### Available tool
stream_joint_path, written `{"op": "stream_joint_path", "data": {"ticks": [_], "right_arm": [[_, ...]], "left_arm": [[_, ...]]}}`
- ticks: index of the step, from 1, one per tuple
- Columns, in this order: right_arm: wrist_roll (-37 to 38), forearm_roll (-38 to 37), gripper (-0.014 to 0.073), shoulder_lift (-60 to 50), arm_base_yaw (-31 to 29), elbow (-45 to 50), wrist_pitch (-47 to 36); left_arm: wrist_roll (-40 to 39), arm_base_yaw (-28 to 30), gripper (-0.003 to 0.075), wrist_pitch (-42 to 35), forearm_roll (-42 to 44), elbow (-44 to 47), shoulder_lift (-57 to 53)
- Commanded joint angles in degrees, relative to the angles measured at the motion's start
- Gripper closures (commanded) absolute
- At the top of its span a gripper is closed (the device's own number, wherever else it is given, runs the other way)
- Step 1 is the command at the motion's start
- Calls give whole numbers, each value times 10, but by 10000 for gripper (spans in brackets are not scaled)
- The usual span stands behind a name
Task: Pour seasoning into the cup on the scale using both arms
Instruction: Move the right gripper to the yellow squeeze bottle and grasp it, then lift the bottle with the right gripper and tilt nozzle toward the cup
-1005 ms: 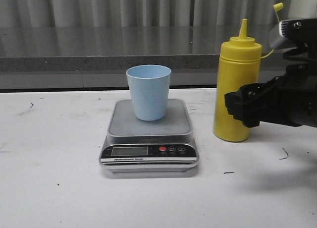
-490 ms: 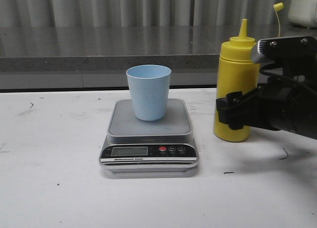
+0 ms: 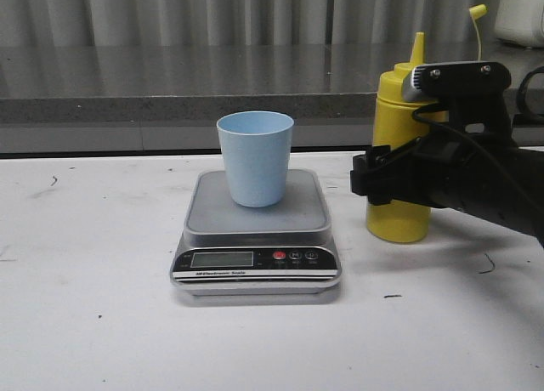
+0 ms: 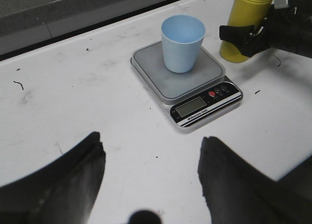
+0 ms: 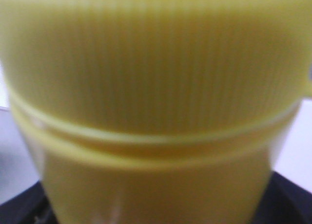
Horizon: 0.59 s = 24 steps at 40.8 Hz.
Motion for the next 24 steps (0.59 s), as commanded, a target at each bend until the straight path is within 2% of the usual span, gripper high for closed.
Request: {"op": "stream_joint_path", "data": {"ticks": [1,6,12,18,24], "right_arm": [[1,1,116,-22,-1,-12,-61],[1,1,216,-22,-1,-11,-61],[-1,0,230,-45,-1,-9,-34],[-28,-1,230,-110,-1,-9,59],[-128,-2,230,-189,-1,-11,177]], "left_arm": [[1,0,302,-43,-1,-16,3],[1,0,302,-43,-1,-16,3],[1,0,302,-43,-1,-16,3],[1,0,302,-43,-1,-16,3],[1,0,302,-43,-1,-16,3]]}}
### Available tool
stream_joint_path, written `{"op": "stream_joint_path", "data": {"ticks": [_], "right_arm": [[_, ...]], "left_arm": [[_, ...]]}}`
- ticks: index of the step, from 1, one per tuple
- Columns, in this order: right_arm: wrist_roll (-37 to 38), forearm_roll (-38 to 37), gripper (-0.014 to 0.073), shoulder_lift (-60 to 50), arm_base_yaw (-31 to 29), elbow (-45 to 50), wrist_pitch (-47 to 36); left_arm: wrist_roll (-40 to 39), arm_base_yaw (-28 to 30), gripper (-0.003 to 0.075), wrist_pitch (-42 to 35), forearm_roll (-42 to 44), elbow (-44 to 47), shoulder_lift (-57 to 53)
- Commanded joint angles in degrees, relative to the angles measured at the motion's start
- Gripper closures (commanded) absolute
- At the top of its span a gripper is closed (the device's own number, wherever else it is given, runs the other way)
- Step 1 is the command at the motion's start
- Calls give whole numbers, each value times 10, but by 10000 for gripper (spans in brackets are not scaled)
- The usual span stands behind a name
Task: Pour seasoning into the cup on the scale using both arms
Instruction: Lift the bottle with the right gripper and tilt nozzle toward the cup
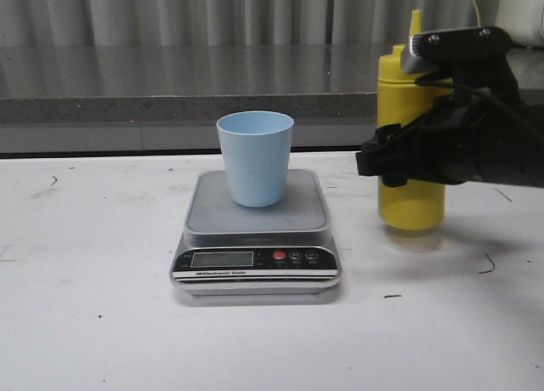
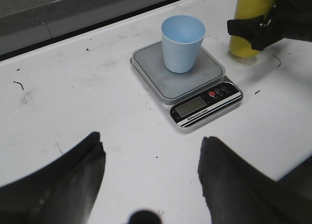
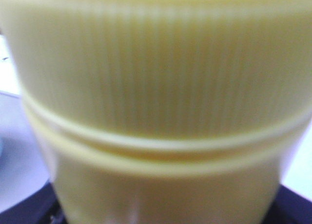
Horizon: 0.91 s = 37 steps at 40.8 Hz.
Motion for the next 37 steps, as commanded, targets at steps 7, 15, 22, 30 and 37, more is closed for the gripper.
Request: {"op": "stream_joint_path", "data": {"ticks": [7,15,22,30,37], "right_arm": [[-198,0,230,-148,-1,-15,95],[-331,0,230,-182,0,-89,266],[-438,1,230,-171,0,-175,412],[-501,1,230,-151,0,-244,477],[-534,-26,230,-131,12,-284,499]], "left_arm": [[1,0,302,-43,-1,-16,3],[1,0,302,-43,-1,-16,3],[1,0,302,-43,-1,-16,3],[1,0,302,-43,-1,-16,3],[1,0,302,-43,-1,-16,3]]}}
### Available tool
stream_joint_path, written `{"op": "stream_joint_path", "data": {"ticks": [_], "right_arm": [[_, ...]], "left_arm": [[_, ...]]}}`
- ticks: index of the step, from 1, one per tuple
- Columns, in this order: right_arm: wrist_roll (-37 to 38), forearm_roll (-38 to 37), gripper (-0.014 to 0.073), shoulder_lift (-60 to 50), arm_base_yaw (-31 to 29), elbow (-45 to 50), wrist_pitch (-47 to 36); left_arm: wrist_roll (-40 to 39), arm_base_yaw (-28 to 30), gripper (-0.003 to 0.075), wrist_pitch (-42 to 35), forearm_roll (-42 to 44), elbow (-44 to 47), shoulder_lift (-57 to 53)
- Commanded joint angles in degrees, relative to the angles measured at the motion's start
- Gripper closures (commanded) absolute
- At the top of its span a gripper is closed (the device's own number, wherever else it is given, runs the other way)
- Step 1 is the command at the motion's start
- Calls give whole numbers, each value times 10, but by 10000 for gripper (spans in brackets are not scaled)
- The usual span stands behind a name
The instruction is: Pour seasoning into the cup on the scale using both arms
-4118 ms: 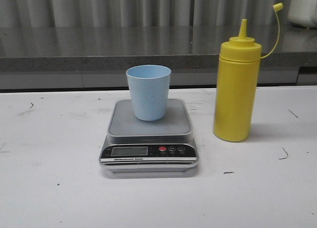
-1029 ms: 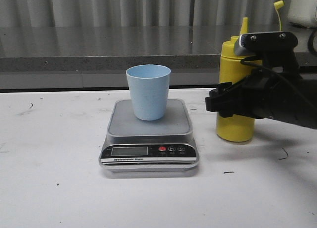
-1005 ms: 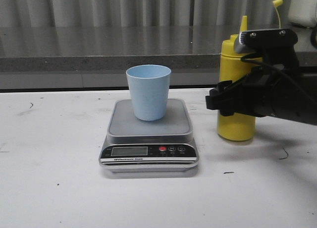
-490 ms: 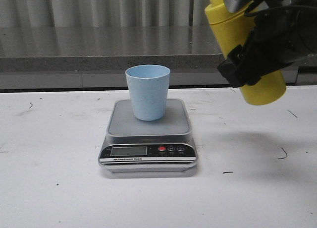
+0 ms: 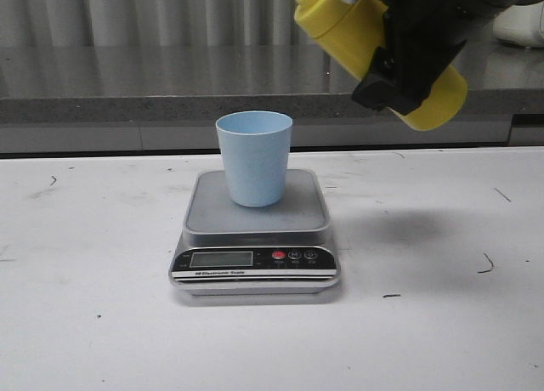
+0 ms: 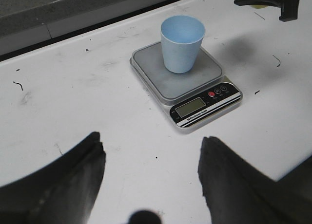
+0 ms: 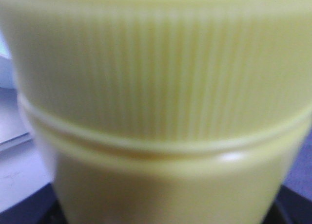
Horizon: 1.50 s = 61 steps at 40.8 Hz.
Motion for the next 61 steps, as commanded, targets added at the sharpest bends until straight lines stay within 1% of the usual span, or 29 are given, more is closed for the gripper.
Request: {"op": "stream_joint_path", "data": {"ticks": [1,8,19,23,25,29,33,34,36,38,40,44,47,52,61], "right_arm": [[-21,-26,230,-12,8,-42,-33],[-21,-93,230,15,16,-81,8],[-18,-147,230,52,16,-140,67],[-6,-185,230,62,16,-162,91],[14,-209,230,67,16,-171,108],[74,-297,230,80,18,-197,146],[164,-433,230,96,30,-222,206],[176,-467,230,98,34,-225,215],[223,-545,230,103,43,-226,227],[254,-617,230,106,51,-226,234],[290,-674,230,108,60,-226,238],[333,-754,230,108,70,-226,233],[337,-790,230,108,74,-226,228],[337,-825,230,108,77,-226,224],[337,-835,230,108,77,-226,214]], "left_arm": [[1,0,302,-43,-1,-16,3],[1,0,302,-43,-1,-16,3],[1,0,302,-43,-1,-16,3],[1,0,302,-43,-1,-16,3],[1,0,302,-43,-1,-16,3],[1,0,302,-43,-1,-16,3],[1,0,302,-43,-1,-16,3],[1,0,302,-43,-1,-16,3],[1,0,302,-43,-1,-16,3],[1,0,302,-43,-1,-16,3],[1,0,302,-43,-1,-16,3],[1,0,302,-43,-1,-16,3],[1,0,302,-43,-1,-16,3],[1,0,302,-43,-1,-16,3],[1,0,302,-43,-1,-16,3]]}}
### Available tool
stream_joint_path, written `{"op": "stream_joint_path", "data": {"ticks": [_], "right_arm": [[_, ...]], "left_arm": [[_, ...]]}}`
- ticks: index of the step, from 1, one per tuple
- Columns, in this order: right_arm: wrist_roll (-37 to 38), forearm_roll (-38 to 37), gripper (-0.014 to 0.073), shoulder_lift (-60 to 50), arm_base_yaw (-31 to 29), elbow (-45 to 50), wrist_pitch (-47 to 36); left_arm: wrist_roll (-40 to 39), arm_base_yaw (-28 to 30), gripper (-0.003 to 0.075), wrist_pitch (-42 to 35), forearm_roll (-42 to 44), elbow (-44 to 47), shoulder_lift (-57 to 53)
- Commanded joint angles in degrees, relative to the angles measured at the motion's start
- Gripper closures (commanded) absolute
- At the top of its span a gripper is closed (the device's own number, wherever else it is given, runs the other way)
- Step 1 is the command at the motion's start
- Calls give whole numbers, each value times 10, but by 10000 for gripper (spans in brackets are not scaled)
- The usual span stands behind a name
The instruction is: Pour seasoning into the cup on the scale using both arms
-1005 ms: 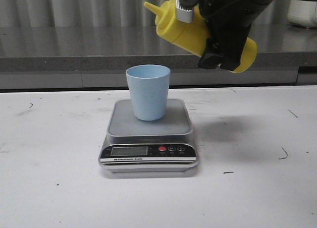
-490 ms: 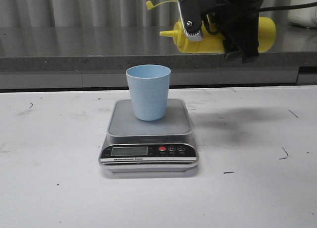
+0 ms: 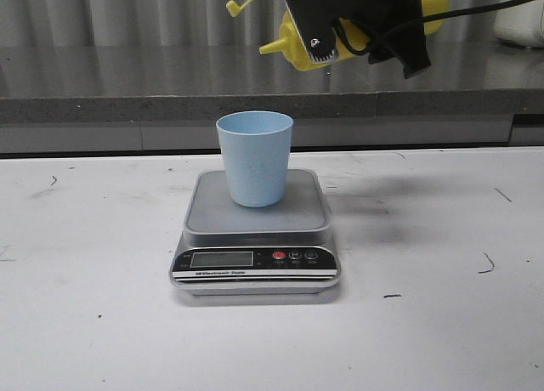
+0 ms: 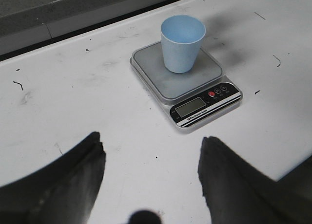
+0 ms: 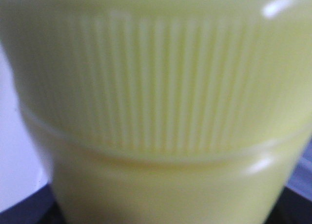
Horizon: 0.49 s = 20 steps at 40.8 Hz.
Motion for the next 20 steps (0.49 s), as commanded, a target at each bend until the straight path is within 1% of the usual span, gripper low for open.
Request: {"op": "stream_joint_path", "data": {"ticks": [1,12,20], "right_arm": [[-1,-43,230,-34,0,-25,-12],[5,-40,230,-34,0,-25,-14],[77,-8,230,-35,0,-25,-16]], "left_arm": [[1,0,302,-43,-1,-16,3],[1,0,302,-43,-1,-16,3],[1,0,302,-43,-1,-16,3]]}}
